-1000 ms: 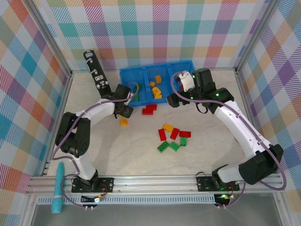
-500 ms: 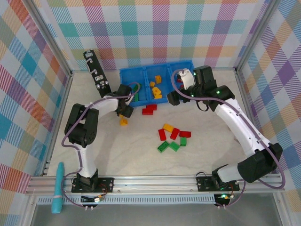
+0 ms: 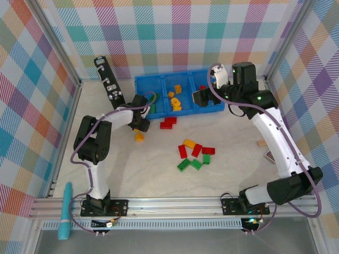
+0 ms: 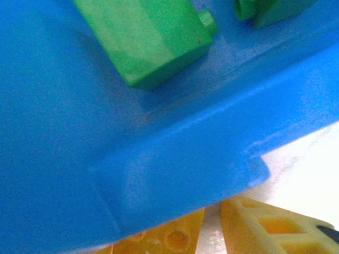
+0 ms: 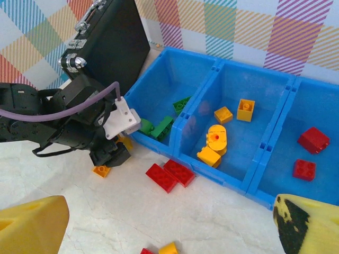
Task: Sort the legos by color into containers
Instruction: Pick up the lego from the middle-left of the table.
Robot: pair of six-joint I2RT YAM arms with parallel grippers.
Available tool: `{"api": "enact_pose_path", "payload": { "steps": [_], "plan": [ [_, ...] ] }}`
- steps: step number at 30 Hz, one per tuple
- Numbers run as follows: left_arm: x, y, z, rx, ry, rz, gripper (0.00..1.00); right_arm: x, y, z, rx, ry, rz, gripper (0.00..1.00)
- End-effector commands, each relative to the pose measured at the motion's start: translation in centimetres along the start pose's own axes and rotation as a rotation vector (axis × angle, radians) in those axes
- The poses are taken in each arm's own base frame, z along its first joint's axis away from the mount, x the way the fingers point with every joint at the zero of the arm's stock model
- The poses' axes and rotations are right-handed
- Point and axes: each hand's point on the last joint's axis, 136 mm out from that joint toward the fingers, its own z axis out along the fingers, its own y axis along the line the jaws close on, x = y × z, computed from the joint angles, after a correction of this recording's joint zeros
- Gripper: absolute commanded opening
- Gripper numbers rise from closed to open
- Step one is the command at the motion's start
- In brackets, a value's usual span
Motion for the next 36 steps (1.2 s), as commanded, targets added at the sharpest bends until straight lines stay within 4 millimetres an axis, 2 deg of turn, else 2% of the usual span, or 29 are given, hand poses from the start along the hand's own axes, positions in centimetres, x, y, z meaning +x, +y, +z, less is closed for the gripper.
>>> {"api": "enact_pose_path", "payload": {
  "steps": [1,5,15,19,22,24,27,32,36],
  "plan": [
    [5.2,0.7,0.4,0.003,0.169,-0.039,0.49,-1.4,0.3,-1.2,-0.010,-0.045,-0.019,0.99],
    [7.4,0.4,0.3,0.019,0.241,-0.044,0.44,-1.8,-0.7,-1.8,0.047,-0.054,-0.058,0.99],
    [11.2,1.1,-1.0,-0.026,0.347,-0.074,0.38,-1.7,-0.9,-2.6,0.069,-0.068,-0.058,0.99],
    [12.1,1.4,-2.1,-0.038,0.372,-0.080,0.36,-1.6,-0.9,-2.6,0.070,-0.073,-0.058,0.99],
    [12.1,1.4,-3.3,-0.036,0.365,-0.101,0.34,-1.5,-0.9,-2.6,0.068,-0.072,-0.054,0.99],
    [11.4,1.3,-4.5,-0.027,0.337,-0.116,0.33,-1.4,-0.9,-2.6,0.071,-0.073,-0.052,0.99],
    [8.8,0.7,-7.1,-0.007,0.254,-0.117,0.33,-1.4,-1.0,-2.7,0.080,-0.075,-0.053,0.99],
    [2.5,-0.9,-12.3,0.015,0.098,-0.061,0.33,-1.2,-1.2,-2.6,0.086,-0.076,-0.051,0.99],
    [-3.2,-3.3,-16.1,0.056,-0.049,-0.009,0.33,-1.0,-1.3,-2.8,0.101,-0.079,-0.051,0.99]
  ]
}}
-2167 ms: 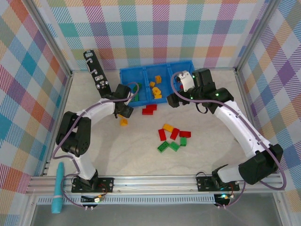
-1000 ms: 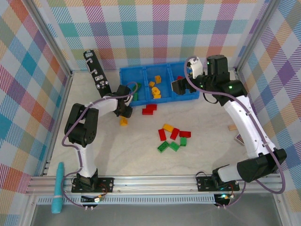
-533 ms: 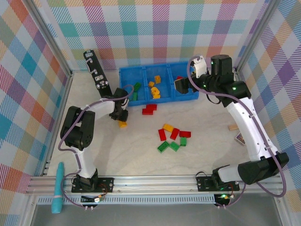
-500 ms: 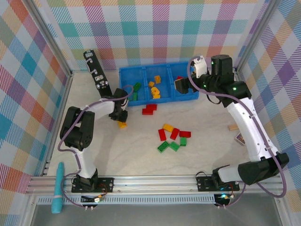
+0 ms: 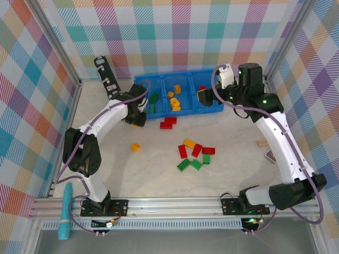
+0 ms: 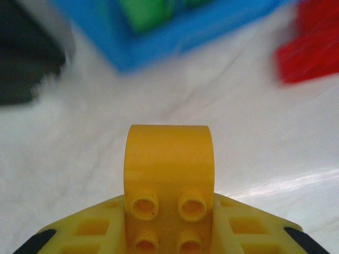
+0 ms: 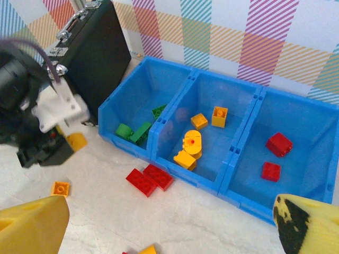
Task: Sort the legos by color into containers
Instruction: Pick up the lego from the middle-left of the table, then place the lego in the container, then pick up the lego from the middle-left of the table.
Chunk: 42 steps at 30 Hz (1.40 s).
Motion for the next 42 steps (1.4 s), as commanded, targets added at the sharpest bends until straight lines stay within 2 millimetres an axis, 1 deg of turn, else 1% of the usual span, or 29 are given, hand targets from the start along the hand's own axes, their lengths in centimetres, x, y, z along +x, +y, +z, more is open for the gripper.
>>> {"api": "enact_pose_path", "payload": {
  "steps": [1,6,8,10,13,16,20,22,23,25,26,28,30,33,36,38,39,40,41,42],
  "plan": [
    [-3.4,-2.5,-3.9,0.040,-0.098,0.048,0.33,-0.7,-0.1,-1.1,0.022,-0.042,-0.017,0.99],
    [-10.6,-6.0,-6.6,0.051,-0.333,0.089,0.32,-0.7,-0.2,-1.9,0.042,-0.053,-0.022,0.99],
    [-13.7,-7.6,-7.2,0.077,-0.449,0.082,0.32,-0.6,0.0,-2.2,0.042,-0.056,-0.022,0.99],
    [-16.2,-8.6,-7.3,0.092,-0.544,0.055,0.32,-0.4,0.1,-2.3,0.039,-0.058,-0.017,0.99],
    [-19.3,-9.6,-6.1,0.068,-0.634,0.029,0.32,-0.2,0.5,-2.4,0.019,-0.059,-0.012,0.99],
    [-21.3,-10.5,-3.6,0.054,-0.666,0.020,0.32,-0.2,0.6,-2.6,0.018,-0.071,-0.016,0.99],
    [-23.4,-11.1,-0.7,0.029,-0.689,0.010,0.32,-0.3,0.7,-3.1,0.021,-0.082,-0.020,0.99],
    [-24.0,-10.9,0.5,-0.001,-0.687,0.003,0.32,-0.4,0.7,-3.2,0.022,-0.087,-0.022,0.99],
    [-24.1,-10.9,1.2,-0.006,-0.681,0.002,0.34,-0.4,0.7,-3.3,0.025,-0.089,-0.022,0.99],
    [-24.3,-10.8,2.2,-0.010,-0.666,-0.001,0.43,-0.4,0.7,-3.3,0.024,-0.090,-0.023,0.99],
    [-24.2,-10.7,2.7,-0.011,-0.658,-0.003,0.45,-0.4,0.7,-3.2,0.025,-0.090,-0.023,0.99],
    [-24.1,-10.7,2.8,-0.009,-0.653,-0.005,0.49,-0.4,0.7,-3.2,0.025,-0.090,-0.023,0.99],
    [-24.0,-10.7,2.2,-0.007,-0.657,-0.003,0.53,-0.3,0.6,-3.0,0.025,-0.089,-0.022,0.99],
    [-23.8,-9.7,0.2,-0.016,-0.666,0.006,0.54,-0.2,0.6,-2.8,0.022,-0.087,-0.022,0.99],
    [-23.0,-8.6,-3.5,-0.033,-0.662,0.033,0.54,-0.1,0.5,-2.7,0.029,-0.088,-0.021,0.99],
    [-21.2,-7.2,-6.5,-0.061,-0.641,0.040,0.54,0.2,0.4,-2.7,0.033,-0.083,-0.020,0.99],
    [-20.0,-6.5,-7.7,-0.073,-0.628,0.042,0.55,0.4,0.4,-2.7,0.035,-0.083,-0.020,0.99],
    [-18.5,-5.6,-8.8,-0.082,-0.609,0.034,0.58,0.5,0.4,-2.6,0.034,-0.085,-0.021,0.99],
    [-16.4,-4.6,-9.4,-0.087,-0.572,0.019,0.60,0.6,0.4,-2.7,0.035,-0.087,-0.021,0.99],
    [-14.5,-3.8,-9.5,-0.085,-0.530,-0.002,0.61,0.8,0.4,-2.6,0.033,-0.087,-0.021,0.99]
  ]
}}
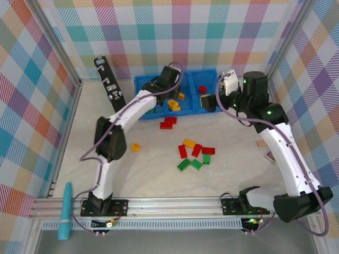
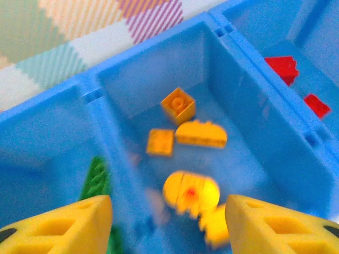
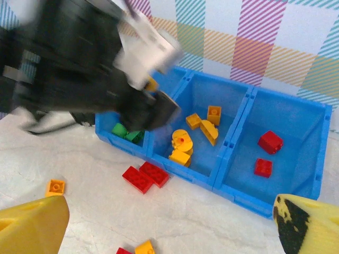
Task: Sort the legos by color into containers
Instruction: Pick up the lego from the middle-left of the table.
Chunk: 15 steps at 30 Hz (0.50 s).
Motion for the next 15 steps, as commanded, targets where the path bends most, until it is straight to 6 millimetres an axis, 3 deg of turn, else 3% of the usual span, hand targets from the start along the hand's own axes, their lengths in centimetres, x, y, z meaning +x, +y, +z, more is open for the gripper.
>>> {"api": "enact_pose_path", "payload": {
  "steps": [1,6,9,12,15],
  "plan": [
    [2.2,4.9,-8.3,-0.060,0.062,-0.071,0.61,-0.7,0.1,-0.7,0.004,-0.046,-0.007,0.99],
    [14.7,7.4,-12.4,-0.136,0.279,-0.259,0.62,-0.6,0.1,0.1,-0.017,-0.036,0.041,0.99],
    [20.4,7.8,-13.6,-0.164,0.349,-0.407,0.62,-0.7,0.3,0.8,-0.042,-0.028,0.059,0.99],
    [24.2,7.7,-13.8,-0.188,0.392,-0.527,0.63,-0.8,0.5,1.3,-0.067,-0.022,0.075,0.99],
    [26.5,7.1,-13.1,-0.189,0.415,-0.635,0.70,-0.8,0.6,1.6,-0.080,-0.017,0.084,0.99]
  ]
}}
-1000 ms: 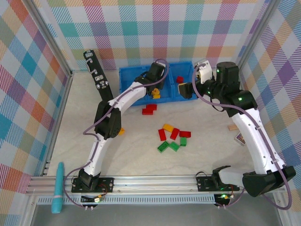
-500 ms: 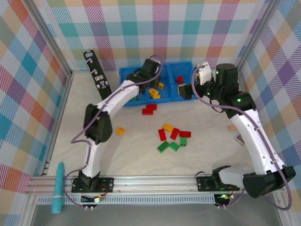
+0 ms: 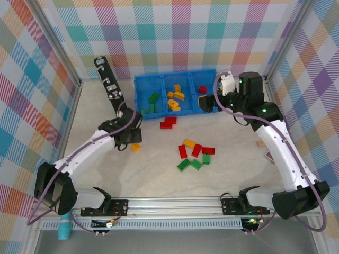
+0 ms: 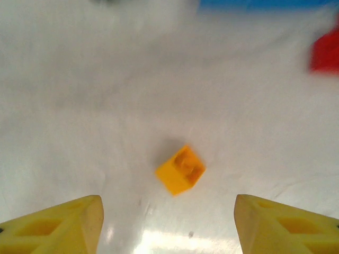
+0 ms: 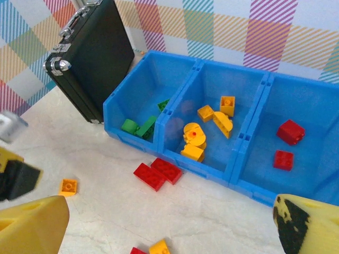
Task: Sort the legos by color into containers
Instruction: Pick up the lego from the middle-left of the table.
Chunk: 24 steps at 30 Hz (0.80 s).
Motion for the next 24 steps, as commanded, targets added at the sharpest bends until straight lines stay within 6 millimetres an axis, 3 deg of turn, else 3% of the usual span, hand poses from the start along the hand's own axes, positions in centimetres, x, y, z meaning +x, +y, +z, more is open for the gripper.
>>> {"api": "enact_pose_path", "payload": {
  "steps": [1,12,24],
  "plan": [
    [0.8,-0.4,0.5,0.046,0.008,-0.206,0.71,-1.5,0.6,-0.3,-0.036,-0.041,0.009,0.99],
    [1.6,-3.1,5.2,0.110,0.086,-0.302,0.75,-0.7,-0.1,-0.4,0.006,-0.020,0.005,0.99],
    [2.9,-2.9,8.3,0.048,0.131,-0.388,0.74,-0.3,-0.4,-0.6,0.032,-0.016,-0.005,0.99]
  ]
}}
